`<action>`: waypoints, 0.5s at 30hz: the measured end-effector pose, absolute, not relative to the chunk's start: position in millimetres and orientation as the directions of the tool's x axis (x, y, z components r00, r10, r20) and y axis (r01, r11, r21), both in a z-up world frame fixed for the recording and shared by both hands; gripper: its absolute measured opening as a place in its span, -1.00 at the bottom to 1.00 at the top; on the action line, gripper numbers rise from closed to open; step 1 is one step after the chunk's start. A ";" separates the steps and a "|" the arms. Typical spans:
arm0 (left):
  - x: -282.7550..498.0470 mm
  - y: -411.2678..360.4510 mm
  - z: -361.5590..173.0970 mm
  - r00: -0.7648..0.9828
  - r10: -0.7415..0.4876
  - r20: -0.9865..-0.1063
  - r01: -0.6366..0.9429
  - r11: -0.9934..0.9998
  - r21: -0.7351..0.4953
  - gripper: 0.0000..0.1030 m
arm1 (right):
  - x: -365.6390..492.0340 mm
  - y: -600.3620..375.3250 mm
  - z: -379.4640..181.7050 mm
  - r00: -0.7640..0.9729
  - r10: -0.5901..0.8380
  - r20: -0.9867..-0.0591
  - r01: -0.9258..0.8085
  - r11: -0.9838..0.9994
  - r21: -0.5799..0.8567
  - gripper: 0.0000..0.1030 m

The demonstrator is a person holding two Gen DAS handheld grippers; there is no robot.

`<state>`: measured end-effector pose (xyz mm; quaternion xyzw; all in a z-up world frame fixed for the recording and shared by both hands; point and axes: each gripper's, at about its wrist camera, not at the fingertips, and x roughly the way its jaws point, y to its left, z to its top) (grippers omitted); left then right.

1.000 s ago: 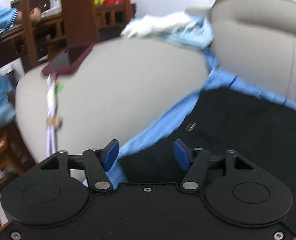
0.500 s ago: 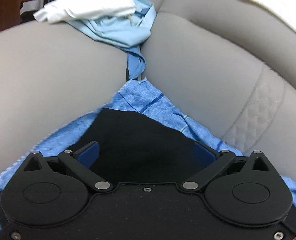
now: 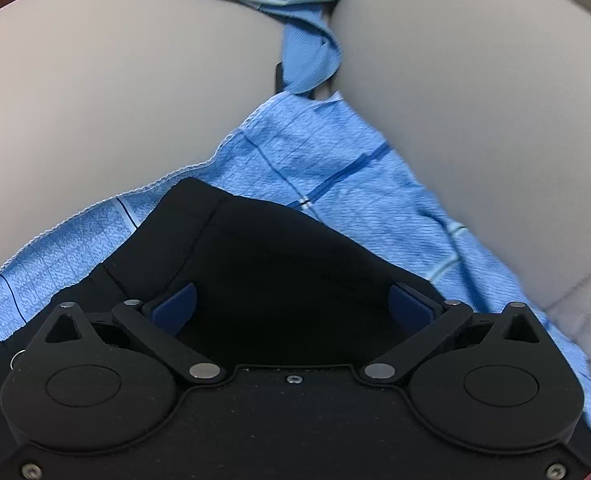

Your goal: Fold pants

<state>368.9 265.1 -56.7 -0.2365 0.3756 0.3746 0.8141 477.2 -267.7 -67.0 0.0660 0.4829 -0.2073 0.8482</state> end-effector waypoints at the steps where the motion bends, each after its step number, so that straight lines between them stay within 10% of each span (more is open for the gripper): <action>1: 371.5 264.3 -59.5 0.426 0.449 -0.785 -0.792 0.604 -0.085 0.99 | 479.1 -264.9 -68.9 0.446 -0.300 -0.843 0.417 0.903 -0.102 1.00; 6: 382.5 257.5 -66.9 0.375 0.496 -0.783 -0.797 0.604 0.000 1.00 | 472.8 -266.6 -65.1 0.468 -0.310 -0.828 0.430 0.898 -0.093 0.69; 11: 388.1 256.5 -67.8 0.347 0.504 -0.791 -0.818 0.576 0.008 1.00 | 459.6 -279.5 -54.7 0.480 -0.336 -0.810 0.469 0.879 -0.087 -0.48; 15: 389.3 256.9 -67.2 0.350 0.492 -0.798 -0.810 0.587 0.006 0.99 | 444.2 -295.9 -47.0 0.515 -0.264 -0.816 0.477 0.879 0.016 -0.88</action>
